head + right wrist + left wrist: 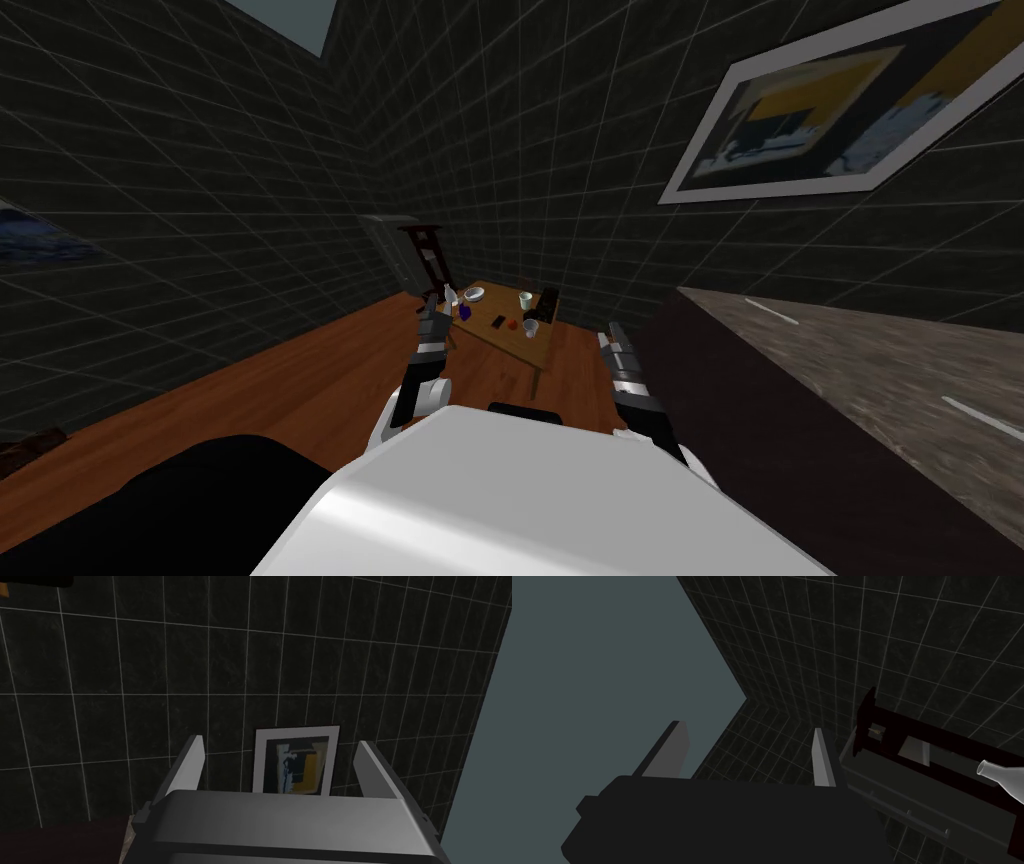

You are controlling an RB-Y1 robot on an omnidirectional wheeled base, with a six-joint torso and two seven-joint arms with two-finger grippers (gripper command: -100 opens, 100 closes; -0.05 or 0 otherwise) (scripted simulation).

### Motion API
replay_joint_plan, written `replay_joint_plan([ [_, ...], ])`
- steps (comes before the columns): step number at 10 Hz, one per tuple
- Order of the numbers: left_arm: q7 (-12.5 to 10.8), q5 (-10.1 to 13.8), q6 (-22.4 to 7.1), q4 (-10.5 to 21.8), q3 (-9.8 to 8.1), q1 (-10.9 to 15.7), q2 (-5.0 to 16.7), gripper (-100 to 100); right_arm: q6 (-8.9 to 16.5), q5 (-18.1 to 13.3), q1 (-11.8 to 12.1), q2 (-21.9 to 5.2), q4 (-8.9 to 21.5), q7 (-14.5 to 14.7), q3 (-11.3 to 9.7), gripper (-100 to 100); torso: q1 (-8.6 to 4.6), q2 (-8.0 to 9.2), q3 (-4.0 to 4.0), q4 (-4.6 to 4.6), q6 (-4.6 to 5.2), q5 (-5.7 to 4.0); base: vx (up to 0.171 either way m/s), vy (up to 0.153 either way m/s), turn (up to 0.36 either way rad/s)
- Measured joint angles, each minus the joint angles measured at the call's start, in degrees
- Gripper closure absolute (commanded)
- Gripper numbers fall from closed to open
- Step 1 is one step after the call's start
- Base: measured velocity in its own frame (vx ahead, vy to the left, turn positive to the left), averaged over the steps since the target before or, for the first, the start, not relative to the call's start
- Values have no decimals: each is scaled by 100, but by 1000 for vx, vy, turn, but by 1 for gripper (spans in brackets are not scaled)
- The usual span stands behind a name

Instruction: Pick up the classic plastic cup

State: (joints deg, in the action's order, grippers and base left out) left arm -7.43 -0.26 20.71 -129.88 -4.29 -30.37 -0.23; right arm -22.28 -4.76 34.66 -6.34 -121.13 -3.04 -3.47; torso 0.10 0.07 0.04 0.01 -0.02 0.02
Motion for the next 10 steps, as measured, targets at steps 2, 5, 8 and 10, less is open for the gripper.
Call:
replay_joint_plan([
  [2,0,0,0,0,0,-1,0,0,20,-179,154,-163,212,14,-9,-100,-3,-2,-1,0,3,0,-7,18,167],
  [5,0,0,0,0,0,0,0,0,-218,-429,395,-344,697,35,-25,-100,-5,-3,-2,-1,0,-1,-9,22,206],
  [8,0,0,0,0,0,0,0,0,-243,-792,573,-553,1167,65,-71,-100,-4,0,0,0,0,0,-12,21,143],
  [10,0,0,0,0,0,0,0,0,-378,-984,767,-669,1495,85,-84,-100,-4,2,1,1,1,0,-14,22,199],
])
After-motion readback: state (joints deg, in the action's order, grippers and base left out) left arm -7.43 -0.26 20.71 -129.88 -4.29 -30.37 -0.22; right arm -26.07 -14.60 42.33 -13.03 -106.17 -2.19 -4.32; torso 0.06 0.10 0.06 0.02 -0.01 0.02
